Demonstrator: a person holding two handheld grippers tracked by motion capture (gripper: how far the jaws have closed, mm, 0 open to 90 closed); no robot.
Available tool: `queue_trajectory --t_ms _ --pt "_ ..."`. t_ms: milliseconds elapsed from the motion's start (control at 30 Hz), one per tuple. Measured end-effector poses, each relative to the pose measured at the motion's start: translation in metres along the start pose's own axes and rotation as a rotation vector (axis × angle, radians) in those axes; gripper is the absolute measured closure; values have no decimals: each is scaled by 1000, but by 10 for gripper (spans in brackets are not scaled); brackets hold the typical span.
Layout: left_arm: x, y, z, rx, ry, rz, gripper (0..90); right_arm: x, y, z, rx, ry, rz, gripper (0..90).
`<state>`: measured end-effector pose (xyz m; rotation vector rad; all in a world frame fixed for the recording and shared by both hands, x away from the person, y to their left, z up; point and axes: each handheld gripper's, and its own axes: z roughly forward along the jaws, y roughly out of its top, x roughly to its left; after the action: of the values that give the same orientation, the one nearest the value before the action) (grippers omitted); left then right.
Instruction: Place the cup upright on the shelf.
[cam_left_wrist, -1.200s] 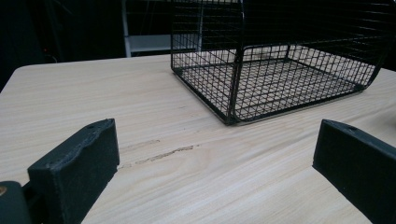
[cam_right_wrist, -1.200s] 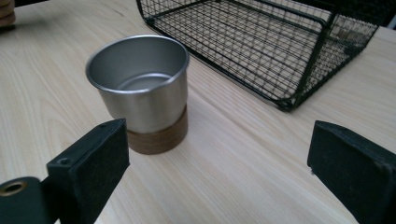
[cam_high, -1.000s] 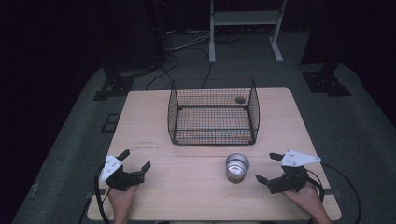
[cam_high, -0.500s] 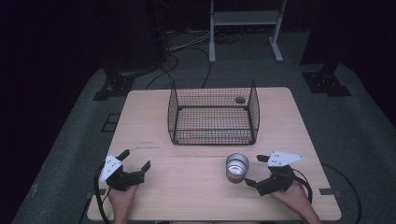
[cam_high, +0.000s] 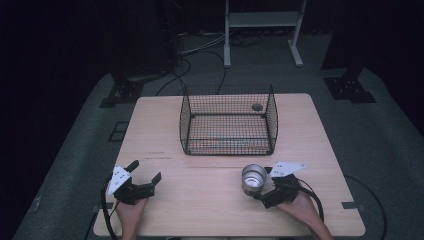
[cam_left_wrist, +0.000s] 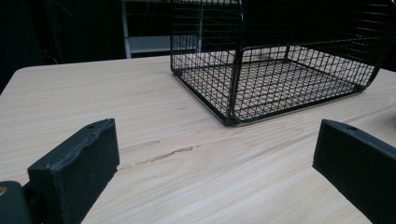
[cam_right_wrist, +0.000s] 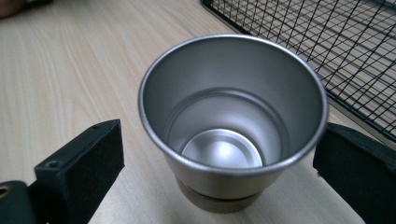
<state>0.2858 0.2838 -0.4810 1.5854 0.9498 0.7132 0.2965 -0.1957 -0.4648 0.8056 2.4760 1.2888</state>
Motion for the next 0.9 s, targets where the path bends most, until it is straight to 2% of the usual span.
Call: queue_trajectory --t_ms 100,300,400,467,700,800,900 --pt "0 0 0 0 0 -1 0 -1 3 3 -10 7 0 14" --pt "0 0 0 1 1 -1 0 -2 8 11 15 -6 -14 23" --pt "0 0 0 1 0 -2 0 -2 11 12 4 11 -6 122" --pt "0 0 0 0 0 -2 0 -3 12 13 9 7 -3 141" --pt "0 0 0 -1 2 -2 0 -4 14 13 27 9 -1 149" --pt "1 0 0 -1 3 -3 0 -5 16 11 14 10 -12 150" --pt "1 0 0 -2 3 -3 0 -5 19 9 17 14 -1 150"
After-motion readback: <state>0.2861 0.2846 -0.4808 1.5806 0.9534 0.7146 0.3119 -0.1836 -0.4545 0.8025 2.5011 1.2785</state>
